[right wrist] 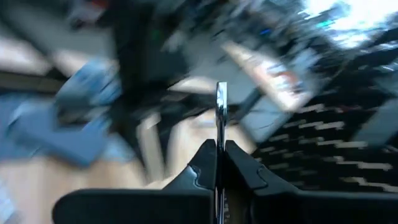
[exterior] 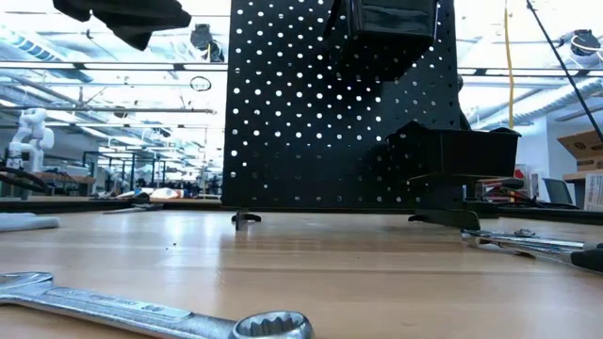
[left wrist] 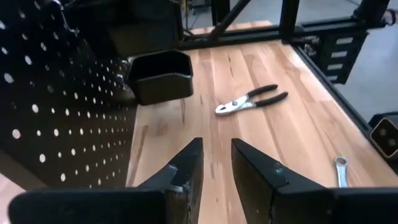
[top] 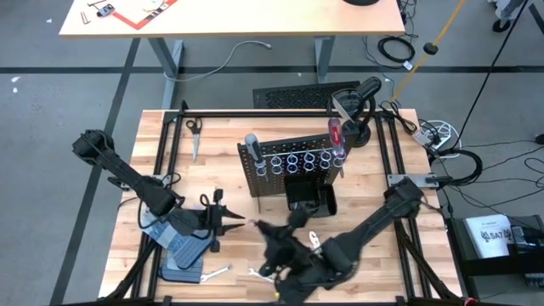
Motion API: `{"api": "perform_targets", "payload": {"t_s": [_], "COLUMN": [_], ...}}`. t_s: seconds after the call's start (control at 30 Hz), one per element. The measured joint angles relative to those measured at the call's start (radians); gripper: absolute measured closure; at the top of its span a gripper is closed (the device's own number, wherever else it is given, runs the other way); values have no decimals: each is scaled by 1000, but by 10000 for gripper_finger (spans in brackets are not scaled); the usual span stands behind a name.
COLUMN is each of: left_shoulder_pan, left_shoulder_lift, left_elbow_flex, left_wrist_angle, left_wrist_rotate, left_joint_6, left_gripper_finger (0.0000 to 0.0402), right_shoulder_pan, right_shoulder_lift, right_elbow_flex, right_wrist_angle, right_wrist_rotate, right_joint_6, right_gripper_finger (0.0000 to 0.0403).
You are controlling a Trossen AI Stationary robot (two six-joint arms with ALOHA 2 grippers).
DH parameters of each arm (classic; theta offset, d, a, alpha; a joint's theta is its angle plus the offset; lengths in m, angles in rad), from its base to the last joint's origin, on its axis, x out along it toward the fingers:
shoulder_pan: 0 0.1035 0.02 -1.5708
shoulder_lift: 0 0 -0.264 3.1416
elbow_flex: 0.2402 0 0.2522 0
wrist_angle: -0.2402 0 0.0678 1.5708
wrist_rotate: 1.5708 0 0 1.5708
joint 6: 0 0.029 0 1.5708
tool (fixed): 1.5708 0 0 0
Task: Hang tools onto peg board
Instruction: Hang the silver wrench on the black peg board
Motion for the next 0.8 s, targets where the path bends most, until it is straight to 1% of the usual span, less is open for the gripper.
{"api": "perform_targets", "payload": {"t_s": [0.1,0.17,0.2,0.33,0.5,0.53,0.57,0.6,0.63,0.73,0.8], "left_shoulder_pan": [3,8,10,15,25,27,31,35,40,51,51], "left_shoulder_lift": [0,1,5,30,77,87,97,107,115,135,143], "left_elbow_flex": [-19,-25,-26,-26,-26,-26,-26,-26,-26,-27,-27], "left_wrist_angle": [23,26,26,33,40,39,39,39,41,41,45], "left_wrist_rotate": [-2,-3,-4,-5,-5,-5,-5,-5,-5,-4,-3], "left_joint_6": [-1,-2,-3,-21,-26,-27,-27,-27,-27,-29,-29], "left_gripper_finger": [309,309,309,309,309,309,309,309,309,309,309], "right_shoulder_pan": [31,48,55,38,-15,-24,-32,-39,-42,-45,-45], "right_shoulder_lift": [-50,-76,-87,-124,-153,-161,-169,-176,-178,-174,-174], "right_elbow_flex": [1,1,1,2,1,1,1,2,2,1,1], "right_wrist_angle": [4,8,7,7,13,28,52,91,144,249,304], "right_wrist_rotate": [161,286,329,335,331,299,224,117,31,-131,-230], "right_joint_6": [-2,-17,-19,-20,-79,-130,-196,-267,-328,-479,-544], "right_gripper_finger": [401,401,401,401,401,401,401,401,401,401,401]}}
